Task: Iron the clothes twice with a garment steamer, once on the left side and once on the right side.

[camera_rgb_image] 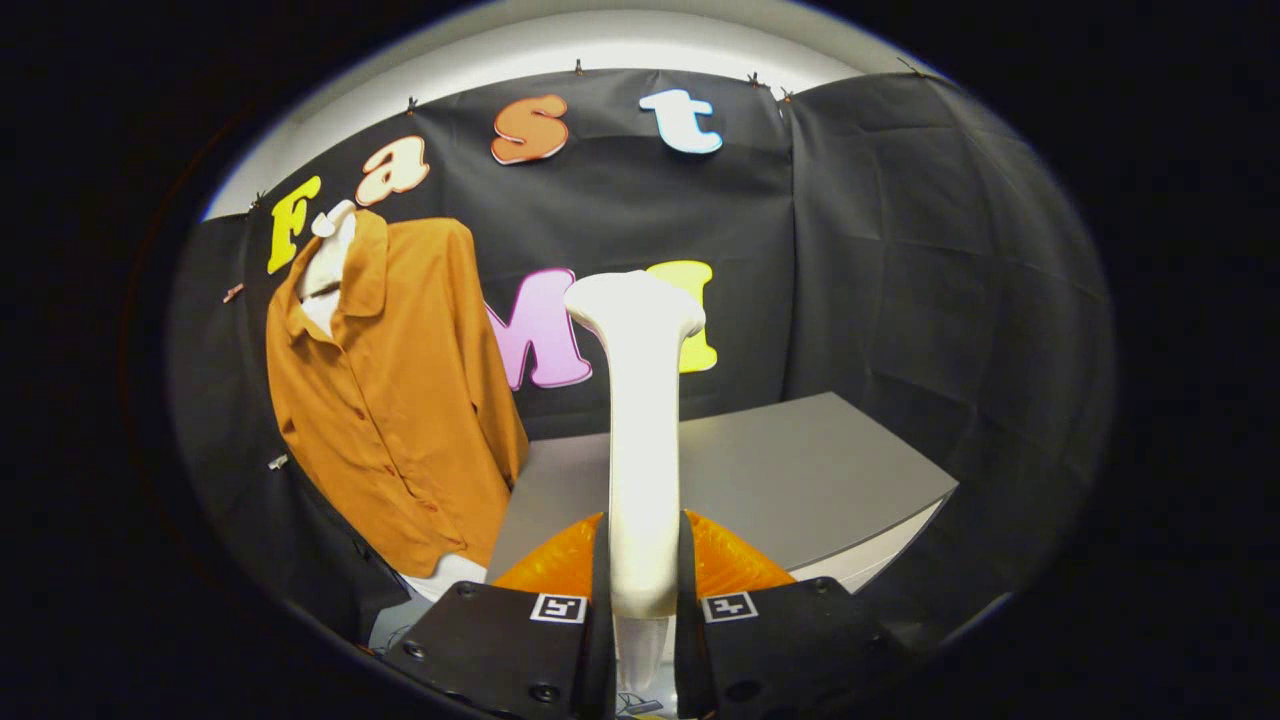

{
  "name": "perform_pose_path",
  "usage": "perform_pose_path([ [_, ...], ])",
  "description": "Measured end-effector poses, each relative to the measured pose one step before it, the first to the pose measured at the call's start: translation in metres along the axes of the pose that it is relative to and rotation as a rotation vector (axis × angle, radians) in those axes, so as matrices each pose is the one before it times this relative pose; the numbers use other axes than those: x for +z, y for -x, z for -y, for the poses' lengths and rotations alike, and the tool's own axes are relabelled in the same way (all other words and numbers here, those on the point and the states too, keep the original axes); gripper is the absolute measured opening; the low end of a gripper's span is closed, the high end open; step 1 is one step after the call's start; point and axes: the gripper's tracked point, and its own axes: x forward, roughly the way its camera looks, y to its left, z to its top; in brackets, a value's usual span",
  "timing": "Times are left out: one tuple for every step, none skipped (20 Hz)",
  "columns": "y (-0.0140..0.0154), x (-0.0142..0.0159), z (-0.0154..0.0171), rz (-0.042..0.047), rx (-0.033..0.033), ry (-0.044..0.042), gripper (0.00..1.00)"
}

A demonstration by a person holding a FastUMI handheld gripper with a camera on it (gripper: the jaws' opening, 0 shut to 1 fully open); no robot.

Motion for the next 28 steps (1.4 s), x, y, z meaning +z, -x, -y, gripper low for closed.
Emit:
perform_pose_path([
  [0.01124, 0.00834, -0.00598, 0.03210, 0.00111, -0.00562, 0.27],
  [0.01118, 0.00763, -0.00721, 0.02790, 0.00202, -0.00179, 0.27],
  [0.01494, 0.00734, -0.00664, 0.03067, -0.00066, -0.00357, 0.27],
  [0.01132, 0.00747, -0.00659, 0.02815, -0.00285, 0.00099, 0.27],
  [0.01165, 0.00469, -0.00539, 0.02510, -0.00228, 0.00038, 0.27],
  [0.01107, 0.00410, -0.00568, 0.02062, 0.00002, -0.00276, 0.27],
  [0.00967, 0.00227, -0.00415, 0.02015, 0.00189, -0.00372, 0.27],
  [0.00982, 0.00326, -0.00582, 0.01430, -0.00053, 0.00776, 0.27],
  [0.00914, 0.00303, -0.00653, 0.01599, -0.00145, 0.00632, 0.27],
  [0.00621, 0.00116, -0.00688, 0.00735, 0.00157, 0.00875, 0.26],
  [0.00406, -0.00055, -0.00844, 0.00219, 0.00675, 0.00784, 0.27],
  [0.00409, -0.00011, -0.00753, 0.00169, 0.00899, 0.00309, 0.26],
  [0.00512, 0.00330, -0.00667, 0.00148, 0.00625, 0.00269, 0.27],
  [0.00361, 0.00112, -0.00781, 0.00073, 0.00192, 0.01224, 0.27],
  [0.00294, 0.00157, -0.00513, 0.00482, -0.00052, 0.01323, 0.26],
  [0.00351, 0.00125, -0.00605, 0.00557, 0.00063, 0.00672, 0.27],
  [0.00270, 0.00201, -0.00691, 0.00283, 0.00346, 0.00609, 0.27],
  [0.00227, 0.00262, -0.00849, 0.00570, 0.00336, 0.00475, 0.26],
  [0.00192, 0.00091, -0.00780, 0.00385, 0.00321, 0.00581, 0.26],
  [0.00100, 0.00110, -0.00930, 0.00374, 0.00312, 0.00599, 0.27],
  [0.00041, 0.00076, -0.00897, 0.00338, 0.00260, 0.00257, 0.27],
  [-0.00003, -0.00036, -0.00994, 0.00137, 0.00191, 0.00546, 0.27],
  [-0.00011, -0.00045, -0.00894, 0.00109, 0.00174, 0.00371, 0.26],
  [-0.00173, -0.00133, -0.00894, 0.00079, 0.00068, 0.00459, 0.26],
  [-0.00091, -0.00200, -0.00885, -0.00221, -0.00133, 0.00739, 0.26],
  [-0.00312, -0.00298, -0.00730, -0.00305, -0.00332, 0.00224, 0.26],
  [-0.00311, -0.00382, -0.00672, -0.00464, -0.00265, 0.00285, 0.27],
  [-0.00302, -0.00443, -0.00702, -0.00632, -0.00220, 0.00120, 0.26],
])
